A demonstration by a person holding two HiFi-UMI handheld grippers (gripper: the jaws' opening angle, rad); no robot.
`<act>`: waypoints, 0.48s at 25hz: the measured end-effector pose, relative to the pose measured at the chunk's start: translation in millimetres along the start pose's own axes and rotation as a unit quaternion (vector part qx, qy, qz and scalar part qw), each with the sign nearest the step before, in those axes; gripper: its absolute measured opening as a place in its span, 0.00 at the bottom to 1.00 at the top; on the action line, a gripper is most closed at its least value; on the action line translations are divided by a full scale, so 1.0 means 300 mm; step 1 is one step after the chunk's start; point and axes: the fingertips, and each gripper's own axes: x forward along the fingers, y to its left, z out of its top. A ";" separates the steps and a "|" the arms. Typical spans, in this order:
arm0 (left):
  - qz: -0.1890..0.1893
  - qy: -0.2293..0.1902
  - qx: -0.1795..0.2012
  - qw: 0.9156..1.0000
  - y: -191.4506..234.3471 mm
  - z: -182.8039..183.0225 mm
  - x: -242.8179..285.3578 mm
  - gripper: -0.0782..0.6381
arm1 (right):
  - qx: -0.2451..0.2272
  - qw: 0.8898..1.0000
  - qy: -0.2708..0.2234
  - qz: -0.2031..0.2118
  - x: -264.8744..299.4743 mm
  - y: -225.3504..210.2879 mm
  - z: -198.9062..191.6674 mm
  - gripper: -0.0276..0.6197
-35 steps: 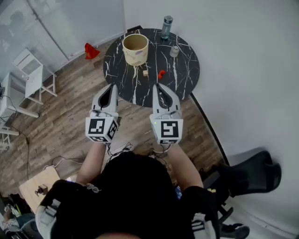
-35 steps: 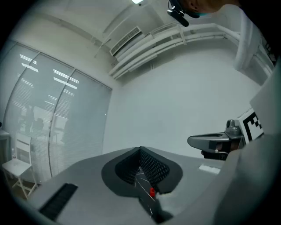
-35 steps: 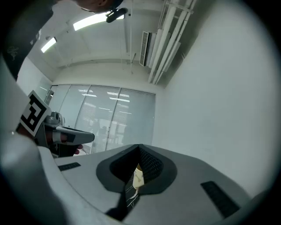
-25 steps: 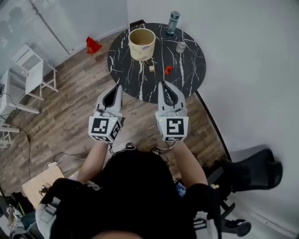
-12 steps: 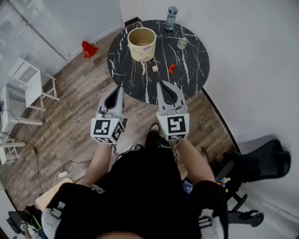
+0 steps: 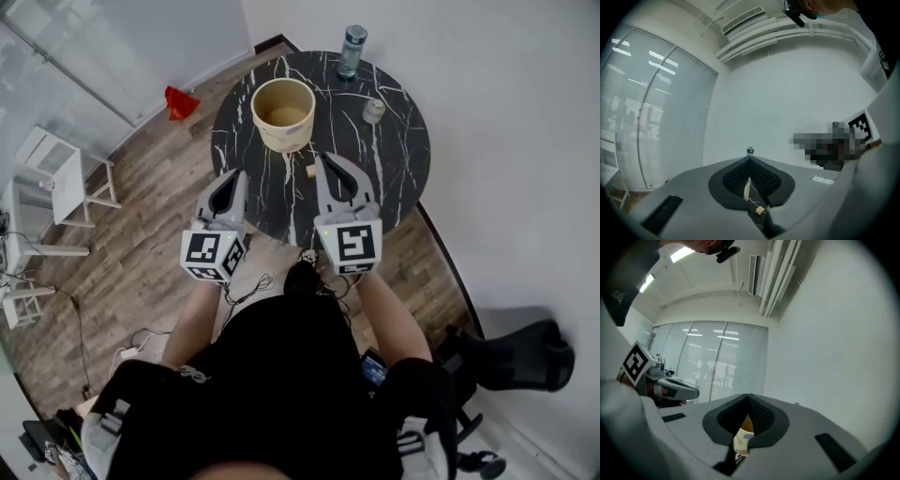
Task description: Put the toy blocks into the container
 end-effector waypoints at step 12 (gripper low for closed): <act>-0.060 0.155 0.003 0.986 -0.024 -0.318 0.296 0.11 | 0.057 0.995 0.082 -0.001 0.177 -0.223 -0.310 0.04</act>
